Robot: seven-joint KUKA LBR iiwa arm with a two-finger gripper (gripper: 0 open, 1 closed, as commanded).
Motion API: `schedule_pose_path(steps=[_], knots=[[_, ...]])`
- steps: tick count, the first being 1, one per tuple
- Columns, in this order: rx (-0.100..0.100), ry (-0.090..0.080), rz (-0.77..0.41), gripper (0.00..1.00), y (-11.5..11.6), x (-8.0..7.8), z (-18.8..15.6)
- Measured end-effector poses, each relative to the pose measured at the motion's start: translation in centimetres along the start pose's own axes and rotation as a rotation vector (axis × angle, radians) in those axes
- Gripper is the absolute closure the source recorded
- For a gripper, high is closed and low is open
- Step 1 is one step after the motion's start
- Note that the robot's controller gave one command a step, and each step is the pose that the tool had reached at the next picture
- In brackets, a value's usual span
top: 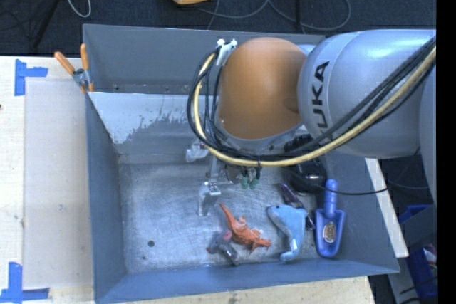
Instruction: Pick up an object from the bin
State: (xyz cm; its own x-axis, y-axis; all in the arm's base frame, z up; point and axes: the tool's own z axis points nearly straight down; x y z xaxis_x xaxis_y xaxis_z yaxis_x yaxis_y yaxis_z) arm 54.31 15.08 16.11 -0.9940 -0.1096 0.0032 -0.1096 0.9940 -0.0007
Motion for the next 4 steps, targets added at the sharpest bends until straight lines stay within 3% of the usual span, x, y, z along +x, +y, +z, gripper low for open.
schedule_pose_path(steps=[1,2,3,4], knots=[[0.0,0.0,0.0,0.0,0.0,0.0,0.0],[-0.001,-0.001,0.046,0.0,0.6,2.8,3.9],[0.0,0.005,0.058,0.0,0.5,3.4,4.5],[0.003,-0.003,0.031,0.0,-2.3,4.6,6.5]])
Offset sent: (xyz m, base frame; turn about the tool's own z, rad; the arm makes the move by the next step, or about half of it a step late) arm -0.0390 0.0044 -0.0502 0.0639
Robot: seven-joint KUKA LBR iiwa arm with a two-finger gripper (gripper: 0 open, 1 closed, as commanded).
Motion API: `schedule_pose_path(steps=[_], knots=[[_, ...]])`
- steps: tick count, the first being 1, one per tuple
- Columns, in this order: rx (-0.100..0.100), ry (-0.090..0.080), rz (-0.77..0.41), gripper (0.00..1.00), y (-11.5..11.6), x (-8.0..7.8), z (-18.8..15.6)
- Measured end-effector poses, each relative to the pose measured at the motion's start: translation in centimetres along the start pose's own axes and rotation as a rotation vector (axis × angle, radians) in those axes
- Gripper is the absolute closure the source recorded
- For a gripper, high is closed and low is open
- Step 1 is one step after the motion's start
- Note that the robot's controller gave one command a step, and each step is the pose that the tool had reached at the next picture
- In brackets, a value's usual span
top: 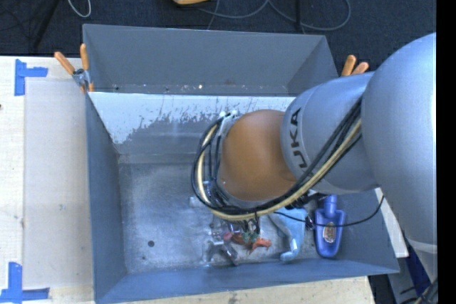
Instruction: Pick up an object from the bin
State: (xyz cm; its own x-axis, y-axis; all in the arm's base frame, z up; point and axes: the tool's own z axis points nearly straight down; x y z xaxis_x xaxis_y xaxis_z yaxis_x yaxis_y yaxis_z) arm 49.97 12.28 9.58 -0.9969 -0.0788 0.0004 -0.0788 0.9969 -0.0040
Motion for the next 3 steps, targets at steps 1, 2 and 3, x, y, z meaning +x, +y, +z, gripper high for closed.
schedule_pose_path(steps=[1,2,3], knots=[[-0.005,0.008,-0.055,0.0,0.1,0.1,0.9],[-0.005,0.003,-0.067,0.0,-0.5,0.0,0.3],[-0.002,0.005,-0.142,0.0,-1.3,-0.1,-0.6]])
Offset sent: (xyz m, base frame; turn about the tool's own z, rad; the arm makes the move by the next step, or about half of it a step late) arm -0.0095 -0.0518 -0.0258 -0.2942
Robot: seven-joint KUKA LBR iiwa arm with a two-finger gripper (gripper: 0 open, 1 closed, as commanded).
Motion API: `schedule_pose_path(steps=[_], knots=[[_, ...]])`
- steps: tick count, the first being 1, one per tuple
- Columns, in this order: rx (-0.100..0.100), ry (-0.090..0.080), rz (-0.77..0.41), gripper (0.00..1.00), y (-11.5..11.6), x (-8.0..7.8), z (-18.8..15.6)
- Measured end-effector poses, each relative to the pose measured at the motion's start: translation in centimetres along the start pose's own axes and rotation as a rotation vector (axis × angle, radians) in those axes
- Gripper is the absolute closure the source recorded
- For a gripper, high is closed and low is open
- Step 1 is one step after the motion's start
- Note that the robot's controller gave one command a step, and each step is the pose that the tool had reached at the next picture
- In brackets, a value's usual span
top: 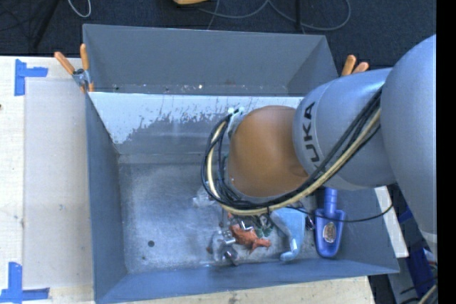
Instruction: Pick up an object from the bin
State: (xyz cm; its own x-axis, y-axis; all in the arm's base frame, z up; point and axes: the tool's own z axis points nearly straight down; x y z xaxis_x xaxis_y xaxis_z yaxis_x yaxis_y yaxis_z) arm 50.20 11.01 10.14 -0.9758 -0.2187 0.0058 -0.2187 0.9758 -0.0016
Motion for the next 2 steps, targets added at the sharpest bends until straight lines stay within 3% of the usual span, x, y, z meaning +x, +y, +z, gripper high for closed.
schedule_pose_path(steps=[1,2], knots=[[-0.002,-0.005,-0.088,0.0,-0.8,2.1,0.4],[-0.002,-0.002,-0.439,1.0,-5.8,3.5,2.3]])
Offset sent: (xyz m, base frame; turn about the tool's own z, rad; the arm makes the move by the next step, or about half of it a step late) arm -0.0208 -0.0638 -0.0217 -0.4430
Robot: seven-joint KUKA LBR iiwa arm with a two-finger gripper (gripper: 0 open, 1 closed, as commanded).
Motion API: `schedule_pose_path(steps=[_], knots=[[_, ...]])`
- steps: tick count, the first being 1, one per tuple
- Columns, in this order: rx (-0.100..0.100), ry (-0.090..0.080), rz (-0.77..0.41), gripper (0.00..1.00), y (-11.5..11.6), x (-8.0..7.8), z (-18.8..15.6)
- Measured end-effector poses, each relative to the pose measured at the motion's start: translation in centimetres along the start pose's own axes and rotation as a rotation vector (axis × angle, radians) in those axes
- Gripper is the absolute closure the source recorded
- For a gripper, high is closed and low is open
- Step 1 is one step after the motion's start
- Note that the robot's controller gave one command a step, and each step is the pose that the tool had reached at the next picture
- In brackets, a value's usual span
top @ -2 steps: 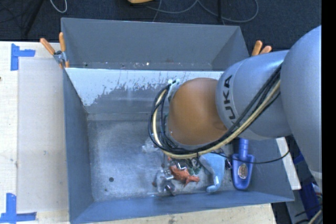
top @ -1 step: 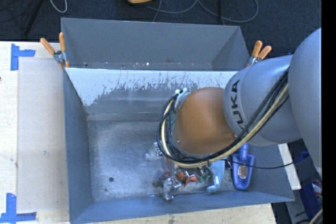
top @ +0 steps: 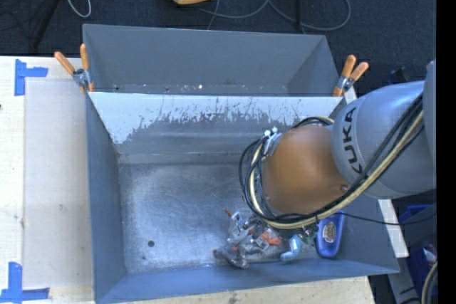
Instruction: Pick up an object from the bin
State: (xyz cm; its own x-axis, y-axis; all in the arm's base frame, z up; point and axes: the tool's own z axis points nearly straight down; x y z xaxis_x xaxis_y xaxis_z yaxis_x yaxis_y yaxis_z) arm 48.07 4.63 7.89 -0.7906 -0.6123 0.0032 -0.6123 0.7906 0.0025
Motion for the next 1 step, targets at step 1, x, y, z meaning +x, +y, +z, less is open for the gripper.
schedule_pose_path(steps=[1], knots=[[0.0,0.0,0.0,1.0,0.0,0.0,0.0]])
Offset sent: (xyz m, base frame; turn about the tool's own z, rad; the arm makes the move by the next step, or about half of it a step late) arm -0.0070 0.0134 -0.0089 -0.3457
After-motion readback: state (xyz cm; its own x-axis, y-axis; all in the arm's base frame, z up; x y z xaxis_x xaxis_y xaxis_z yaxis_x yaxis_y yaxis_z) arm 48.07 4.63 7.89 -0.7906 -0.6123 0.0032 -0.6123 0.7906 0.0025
